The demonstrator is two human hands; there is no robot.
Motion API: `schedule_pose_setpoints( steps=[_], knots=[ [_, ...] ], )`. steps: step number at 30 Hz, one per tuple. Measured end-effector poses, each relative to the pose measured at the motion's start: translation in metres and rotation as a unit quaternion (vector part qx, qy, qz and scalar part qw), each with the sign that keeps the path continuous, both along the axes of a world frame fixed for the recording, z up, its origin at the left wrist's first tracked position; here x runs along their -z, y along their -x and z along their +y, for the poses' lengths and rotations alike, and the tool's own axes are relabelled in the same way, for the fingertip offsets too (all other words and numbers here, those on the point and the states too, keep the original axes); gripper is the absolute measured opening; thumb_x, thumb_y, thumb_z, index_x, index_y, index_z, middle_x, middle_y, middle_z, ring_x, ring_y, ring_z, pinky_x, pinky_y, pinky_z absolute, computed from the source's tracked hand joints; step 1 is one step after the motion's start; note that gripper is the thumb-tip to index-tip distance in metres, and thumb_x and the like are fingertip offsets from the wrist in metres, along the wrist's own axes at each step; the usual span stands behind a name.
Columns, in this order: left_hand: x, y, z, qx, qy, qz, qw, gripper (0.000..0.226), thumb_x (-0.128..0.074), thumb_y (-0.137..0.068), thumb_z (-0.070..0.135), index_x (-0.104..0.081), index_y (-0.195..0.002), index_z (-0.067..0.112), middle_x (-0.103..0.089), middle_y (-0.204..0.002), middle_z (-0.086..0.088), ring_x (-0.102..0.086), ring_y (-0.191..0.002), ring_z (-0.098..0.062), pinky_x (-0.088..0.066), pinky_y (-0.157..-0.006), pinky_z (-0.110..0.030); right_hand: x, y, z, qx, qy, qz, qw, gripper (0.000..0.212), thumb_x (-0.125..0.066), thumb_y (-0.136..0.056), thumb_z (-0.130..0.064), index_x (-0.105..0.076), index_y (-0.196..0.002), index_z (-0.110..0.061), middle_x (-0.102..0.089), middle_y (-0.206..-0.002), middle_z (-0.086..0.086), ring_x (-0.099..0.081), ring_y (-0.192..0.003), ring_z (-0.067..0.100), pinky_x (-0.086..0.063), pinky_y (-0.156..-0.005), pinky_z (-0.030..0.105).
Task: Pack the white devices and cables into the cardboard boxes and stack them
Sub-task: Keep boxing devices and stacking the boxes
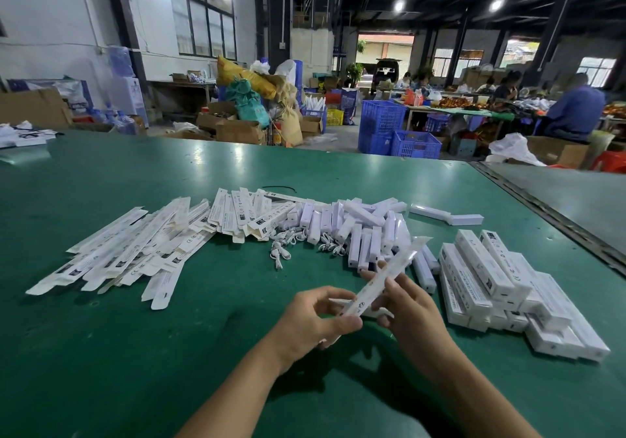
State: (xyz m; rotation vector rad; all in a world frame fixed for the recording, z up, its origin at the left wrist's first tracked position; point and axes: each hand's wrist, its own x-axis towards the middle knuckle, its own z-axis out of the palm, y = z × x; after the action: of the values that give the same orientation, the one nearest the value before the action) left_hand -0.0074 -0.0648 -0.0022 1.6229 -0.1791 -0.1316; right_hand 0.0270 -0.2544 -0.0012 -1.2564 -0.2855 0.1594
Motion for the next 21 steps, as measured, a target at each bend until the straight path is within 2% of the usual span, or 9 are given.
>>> schedule_pose_setpoints(
  steps=[2,3,5,8,12,15,19,21],
  knots=[
    [-0.001,0.001,0.0,0.027,-0.016,0.007,0.999,0.057,-0.083,-0.066,0.041,-0.07,-0.117,0.019,-0.076,-0.099,-0.004,-0.07,-0.082,-0.018,-0.053,-0.069,-0.028,0.001,-0.002,-0.001,0.031,-0.011,0.027,0.999,0.042,-0.059,-0.083,-0.044,-0.067,-0.117,-0.021,-0.069,-0.12,0.009,-0.066,-0.103,0.028,-0.05,-0.086,0.046],
    [-0.001,0.0,0.001,0.042,-0.017,0.013,0.999,0.057,-0.081,-0.067,0.043,-0.07,-0.117,0.018,-0.077,-0.098,-0.004,-0.07,-0.077,-0.016,-0.054,-0.067,-0.026,0.001,-0.003,-0.002,0.045,-0.022,0.038,0.998,0.044,-0.057,-0.082,-0.046,-0.067,-0.116,-0.021,-0.07,-0.119,0.009,-0.066,-0.106,0.027,-0.049,-0.088,0.048],
    [-0.003,0.002,0.001,0.063,-0.026,0.023,0.997,0.053,-0.078,-0.068,0.044,-0.073,-0.113,0.017,-0.076,-0.089,-0.002,-0.064,-0.06,-0.009,-0.051,-0.053,-0.021,-0.001,-0.006,-0.005,0.06,-0.029,0.05,0.997,0.05,-0.055,-0.081,-0.051,-0.065,-0.118,-0.019,-0.07,-0.118,0.007,-0.067,-0.104,0.023,-0.049,-0.082,0.042],
    [-0.002,0.002,0.001,0.061,-0.047,0.027,0.997,0.049,-0.079,-0.065,0.046,-0.076,-0.104,0.016,-0.076,-0.082,0.003,-0.067,-0.068,-0.008,-0.052,-0.059,-0.02,0.0,-0.007,-0.008,0.066,-0.023,0.07,0.995,0.054,-0.058,-0.082,-0.047,-0.063,-0.119,-0.008,-0.072,-0.113,0.01,-0.07,-0.099,0.025,-0.053,-0.079,0.04],
    [0.002,0.0,0.002,0.064,-0.043,0.057,0.995,0.026,-0.077,-0.081,0.027,-0.075,-0.099,0.008,-0.076,-0.085,-0.009,-0.07,-0.062,-0.025,-0.059,-0.057,-0.034,0.004,-0.007,-0.009,0.096,-0.009,0.086,0.992,0.042,-0.066,-0.08,-0.035,-0.067,-0.101,0.001,-0.074,-0.092,0.016,-0.072,-0.082,0.028,-0.057,-0.072,0.039],
    [0.004,0.0,0.003,0.084,-0.042,0.059,0.994,0.011,-0.072,-0.09,0.015,-0.075,-0.097,0.007,-0.076,-0.088,-0.014,-0.072,-0.064,-0.03,-0.06,-0.059,-0.035,0.005,-0.008,-0.01,0.122,-0.02,0.076,0.989,0.036,-0.068,-0.077,-0.028,-0.068,-0.098,0.002,-0.073,-0.094,0.019,-0.072,-0.083,0.028,-0.056,-0.075,0.04],
    [0.004,0.0,0.002,0.105,-0.018,0.054,0.993,0.017,-0.069,-0.093,0.012,-0.072,-0.107,0.002,-0.075,-0.094,-0.016,-0.072,-0.071,-0.032,-0.061,-0.061,-0.035,0.008,-0.009,-0.011,0.139,-0.008,0.062,0.988,0.039,-0.069,-0.076,-0.032,-0.069,-0.1,-0.001,-0.073,-0.097,0.02,-0.072,-0.088,0.031,-0.057,-0.08,0.044],
    [0.003,0.0,0.001,0.089,0.021,0.052,0.994,0.025,-0.067,-0.094,0.015,-0.067,-0.117,0.004,-0.074,-0.1,-0.017,-0.072,-0.072,-0.031,-0.06,-0.061,-0.034,0.006,-0.008,-0.008,0.135,0.004,0.051,0.99,0.045,-0.069,-0.078,-0.039,-0.067,-0.11,-0.008,-0.073,-0.103,0.017,-0.071,-0.092,0.032,-0.057,-0.079,0.042]
  ],
)
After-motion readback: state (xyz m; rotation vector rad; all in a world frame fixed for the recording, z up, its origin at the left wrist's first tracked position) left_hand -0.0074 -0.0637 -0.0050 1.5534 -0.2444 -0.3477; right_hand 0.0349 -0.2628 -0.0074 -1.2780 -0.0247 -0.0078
